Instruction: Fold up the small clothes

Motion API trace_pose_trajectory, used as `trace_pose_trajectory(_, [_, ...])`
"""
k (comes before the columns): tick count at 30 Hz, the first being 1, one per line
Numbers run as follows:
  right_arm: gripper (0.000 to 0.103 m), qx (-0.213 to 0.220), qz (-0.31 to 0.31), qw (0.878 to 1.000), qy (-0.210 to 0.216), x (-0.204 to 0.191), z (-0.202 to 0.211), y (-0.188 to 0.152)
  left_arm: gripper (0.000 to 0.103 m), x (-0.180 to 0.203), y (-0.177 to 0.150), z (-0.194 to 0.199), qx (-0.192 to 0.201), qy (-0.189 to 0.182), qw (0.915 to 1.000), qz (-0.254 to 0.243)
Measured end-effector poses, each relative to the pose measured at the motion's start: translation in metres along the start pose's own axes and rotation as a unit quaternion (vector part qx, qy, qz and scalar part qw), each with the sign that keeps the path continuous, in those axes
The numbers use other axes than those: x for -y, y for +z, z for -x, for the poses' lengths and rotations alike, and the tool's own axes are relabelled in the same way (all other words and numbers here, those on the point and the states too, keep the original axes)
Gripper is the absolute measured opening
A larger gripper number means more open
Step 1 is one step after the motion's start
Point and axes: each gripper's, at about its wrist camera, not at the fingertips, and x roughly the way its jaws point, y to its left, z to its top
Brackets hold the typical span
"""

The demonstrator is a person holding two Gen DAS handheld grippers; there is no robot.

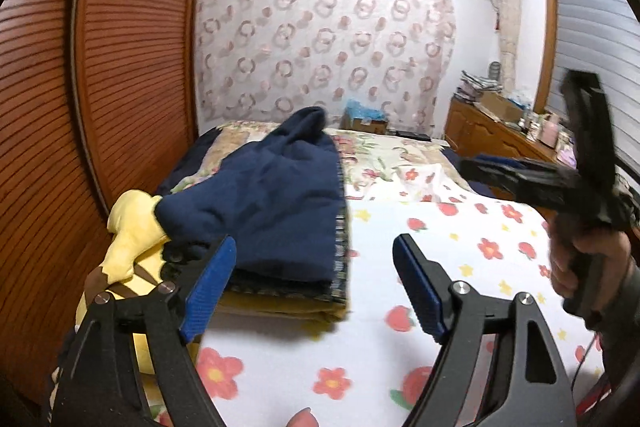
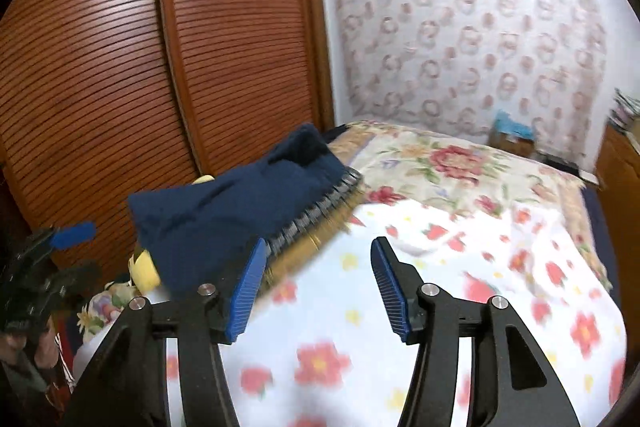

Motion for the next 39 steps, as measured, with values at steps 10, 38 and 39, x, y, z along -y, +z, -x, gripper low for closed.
trace_pose_trajectory(10, [0.071,0.036,-0.034,0.995,-0.088,-0.026,0.143,-0.058,0.081,0.069,0.001,0.025,0.011,-0.025,0.9986,-0.044])
trace_pose_trajectory(38, [0.071,0.122,-0.093,0.970,-0.191,-0.117,0.219,-0.130,0.082,0.132,0.024,0.059,0.055,-0.033,0.9964,-0.056])
trace_pose_trajectory(39, [0.071,0.122,-0.094,0.970,-0.191,-0.115,0.218,-0.131,0.082,0.132,0.024,0.060,0.054,-0.033,0.9965,-0.055])
